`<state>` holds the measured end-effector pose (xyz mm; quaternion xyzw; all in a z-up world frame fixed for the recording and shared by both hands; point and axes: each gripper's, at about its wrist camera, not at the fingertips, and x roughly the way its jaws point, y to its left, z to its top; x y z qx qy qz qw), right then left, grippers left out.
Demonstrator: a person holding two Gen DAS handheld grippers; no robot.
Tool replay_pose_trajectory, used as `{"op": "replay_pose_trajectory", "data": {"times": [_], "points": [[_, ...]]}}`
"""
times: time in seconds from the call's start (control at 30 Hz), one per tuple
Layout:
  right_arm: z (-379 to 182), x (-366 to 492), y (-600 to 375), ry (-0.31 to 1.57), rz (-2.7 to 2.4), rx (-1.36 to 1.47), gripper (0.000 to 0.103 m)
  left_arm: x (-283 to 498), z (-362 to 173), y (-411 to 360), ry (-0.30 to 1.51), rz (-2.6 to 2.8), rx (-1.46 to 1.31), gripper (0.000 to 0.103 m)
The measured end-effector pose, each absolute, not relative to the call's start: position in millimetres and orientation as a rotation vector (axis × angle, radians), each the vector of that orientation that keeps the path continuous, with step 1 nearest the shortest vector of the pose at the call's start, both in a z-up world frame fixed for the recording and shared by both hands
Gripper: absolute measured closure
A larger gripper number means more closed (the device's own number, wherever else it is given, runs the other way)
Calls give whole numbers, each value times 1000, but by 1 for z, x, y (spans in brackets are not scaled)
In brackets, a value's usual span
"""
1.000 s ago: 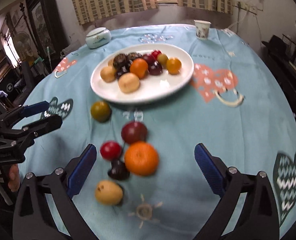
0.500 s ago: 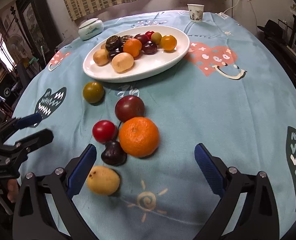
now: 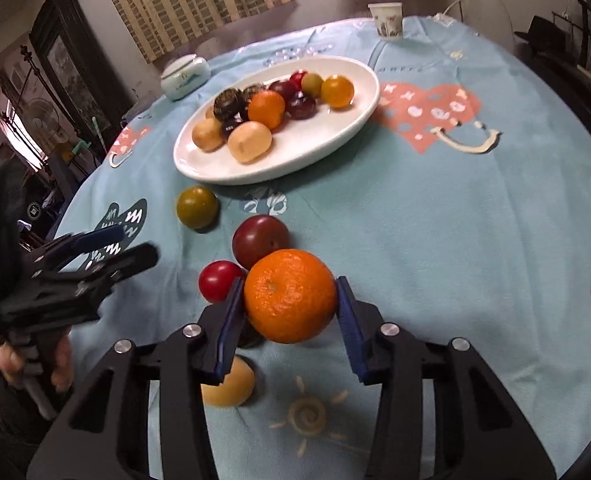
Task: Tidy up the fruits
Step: 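Grasp the olive-yellow fruit with the left tool while the right tool grasps an orange, then carry olive-yellow fruit and orange onto the plate and release both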
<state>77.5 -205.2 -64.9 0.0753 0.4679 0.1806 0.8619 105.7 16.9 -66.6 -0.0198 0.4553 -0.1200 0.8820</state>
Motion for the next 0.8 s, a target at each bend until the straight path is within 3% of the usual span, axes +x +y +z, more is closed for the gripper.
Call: {"op": "replay_pose_trajectory", "data": {"times": [0.23, 0.27, 0.33, 0.37, 0.43, 0.8], "points": [[-70, 67, -234, 994, 351, 214, 58, 147, -87, 1, 970, -208, -46, 17], [-70, 65, -236, 994, 353, 220, 58, 150, -90, -1, 975, -206, -43, 20], [-70, 63, -240, 991, 356, 235, 57, 154, -96, -6, 991, -213, -17, 40], [-70, 63, -240, 989, 357, 240, 57, 153, -96, -9, 973, -208, 7, 42], [-70, 63, -242, 987, 357, 251, 57, 151, -96, -15, 960, -238, 25, 60], [-67, 65, -223, 1002, 380, 226, 57, 98, -72, 2, 899, -253, -54, 60]]}}
